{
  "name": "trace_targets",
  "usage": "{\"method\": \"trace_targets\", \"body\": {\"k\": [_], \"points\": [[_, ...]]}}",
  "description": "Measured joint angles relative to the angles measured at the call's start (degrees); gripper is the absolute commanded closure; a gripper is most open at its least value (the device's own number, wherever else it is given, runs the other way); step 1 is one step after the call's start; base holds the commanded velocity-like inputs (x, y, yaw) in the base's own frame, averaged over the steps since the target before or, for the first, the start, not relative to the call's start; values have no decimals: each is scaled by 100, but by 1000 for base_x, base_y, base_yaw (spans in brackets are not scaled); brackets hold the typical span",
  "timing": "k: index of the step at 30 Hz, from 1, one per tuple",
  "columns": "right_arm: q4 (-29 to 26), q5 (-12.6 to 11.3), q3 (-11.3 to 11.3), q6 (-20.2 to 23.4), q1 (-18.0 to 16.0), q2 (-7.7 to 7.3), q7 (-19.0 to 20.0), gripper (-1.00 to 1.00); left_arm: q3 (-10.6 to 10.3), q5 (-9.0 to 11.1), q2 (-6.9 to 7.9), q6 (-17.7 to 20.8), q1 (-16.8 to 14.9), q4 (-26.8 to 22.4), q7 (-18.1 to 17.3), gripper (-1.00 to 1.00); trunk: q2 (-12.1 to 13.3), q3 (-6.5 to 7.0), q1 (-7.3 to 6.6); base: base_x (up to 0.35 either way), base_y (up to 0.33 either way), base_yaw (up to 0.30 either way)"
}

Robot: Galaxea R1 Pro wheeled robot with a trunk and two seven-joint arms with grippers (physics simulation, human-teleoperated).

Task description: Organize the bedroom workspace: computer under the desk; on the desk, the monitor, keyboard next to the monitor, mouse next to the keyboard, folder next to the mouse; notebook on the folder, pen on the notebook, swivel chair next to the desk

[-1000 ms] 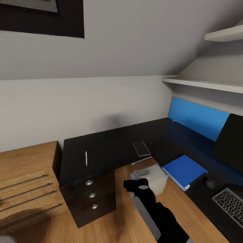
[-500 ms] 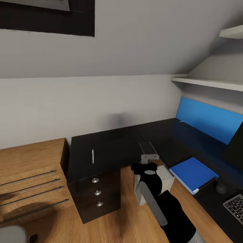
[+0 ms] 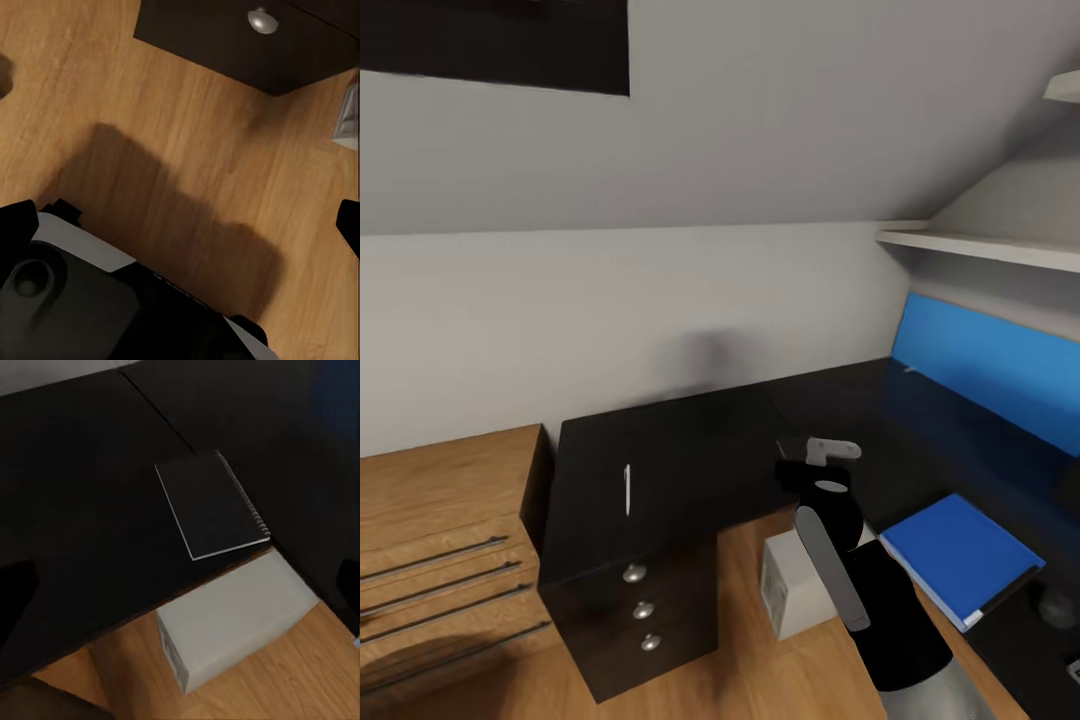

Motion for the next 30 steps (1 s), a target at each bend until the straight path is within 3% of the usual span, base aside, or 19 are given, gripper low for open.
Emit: {"method": "trace_targets", "body": {"k": [7,11,16,22,30], "points": [[446,-8,-42,-100,-211,-6,-17,-100,-1,0,-2,-1,0,7,1,-100,0,0,0,333,-82,-3],[1719,-16,-389,-686,-762,-13,-8,-100,-4,7,33,-68,69,-2,38,-100,1,0,1,253,-179,0],[2372,-37,-483,-869,-1072,-121,4,-100,0,27,54,-252,224,-5,44,-100,1,0,3,96,-74,0],[2823,-83,-520,-938,-1318,-301,115,-100,4,34,60,-428,296,99,62,-100,1,0,3,26,-15,0],[3420,-100,-582,-1253,-1502,-324,403,-100,10,12,60,-813,413,186,65,-100,0,0,1,208,-3,0]]}}
